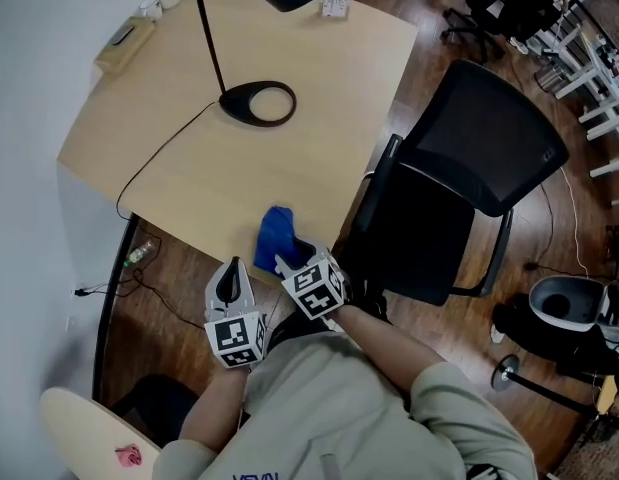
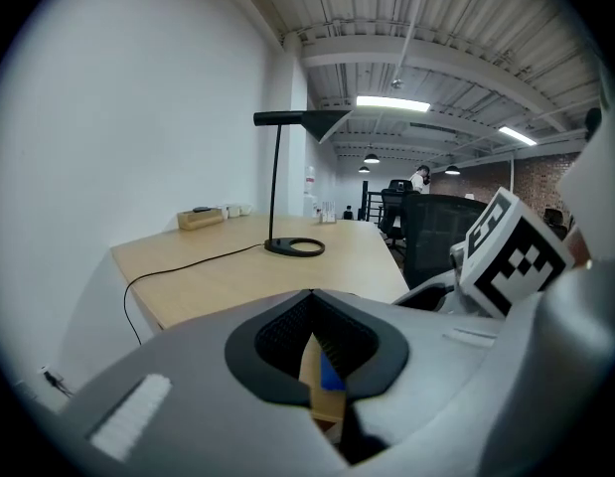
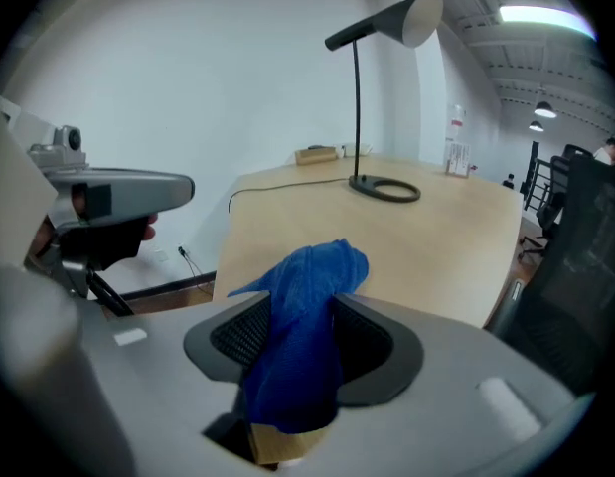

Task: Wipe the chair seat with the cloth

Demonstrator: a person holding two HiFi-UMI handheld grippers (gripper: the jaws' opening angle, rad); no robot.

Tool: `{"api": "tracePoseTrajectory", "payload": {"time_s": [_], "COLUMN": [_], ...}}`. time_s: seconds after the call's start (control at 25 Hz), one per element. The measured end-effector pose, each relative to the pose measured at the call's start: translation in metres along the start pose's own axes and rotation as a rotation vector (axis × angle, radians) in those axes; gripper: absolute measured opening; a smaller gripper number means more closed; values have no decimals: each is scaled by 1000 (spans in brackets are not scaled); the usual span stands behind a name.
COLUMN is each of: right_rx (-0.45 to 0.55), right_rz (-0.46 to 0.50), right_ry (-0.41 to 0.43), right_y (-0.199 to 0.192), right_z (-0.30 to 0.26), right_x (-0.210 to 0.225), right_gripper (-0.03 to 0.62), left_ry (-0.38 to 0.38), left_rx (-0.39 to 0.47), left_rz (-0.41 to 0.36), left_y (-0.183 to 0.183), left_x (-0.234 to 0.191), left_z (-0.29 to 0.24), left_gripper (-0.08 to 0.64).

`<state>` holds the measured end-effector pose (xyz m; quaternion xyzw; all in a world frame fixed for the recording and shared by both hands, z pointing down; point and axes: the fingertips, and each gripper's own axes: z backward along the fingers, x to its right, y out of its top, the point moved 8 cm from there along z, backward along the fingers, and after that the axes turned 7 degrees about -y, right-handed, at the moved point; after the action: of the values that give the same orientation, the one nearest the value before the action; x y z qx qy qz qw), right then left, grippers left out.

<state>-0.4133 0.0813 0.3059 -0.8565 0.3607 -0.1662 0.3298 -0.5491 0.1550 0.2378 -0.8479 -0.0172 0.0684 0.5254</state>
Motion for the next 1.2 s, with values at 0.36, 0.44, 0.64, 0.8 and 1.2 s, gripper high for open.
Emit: {"api": "tracePoseTrajectory", "payload": {"time_s": [0.36, 0.44, 0.64, 0.8, 1.2], "right_rx": [-19, 5, 87, 141, 166], "right_rz": [-42, -73, -160, -226, -430], "right_ry": [89, 91, 36, -60, -219], "right_y": [-10, -11, -12, -24, -90], "right_z": [3, 16, 62, 100, 170], "right_x": [14, 24, 68, 119, 262], "right_gripper": [97, 94, 93, 92, 92], "left_ry": [-39, -52, -120, -192, -366], "left_rx": [-26, -28, -22, -16, -101], "left_rz": [-32, -33, -51, -86, -208], "left_y": [5, 7, 16, 26, 41], "left_x": [28, 39, 79, 125, 267], "left_z": [-14, -17, -34, -55, -120], "left_gripper": [5, 5, 5, 5, 5]}}
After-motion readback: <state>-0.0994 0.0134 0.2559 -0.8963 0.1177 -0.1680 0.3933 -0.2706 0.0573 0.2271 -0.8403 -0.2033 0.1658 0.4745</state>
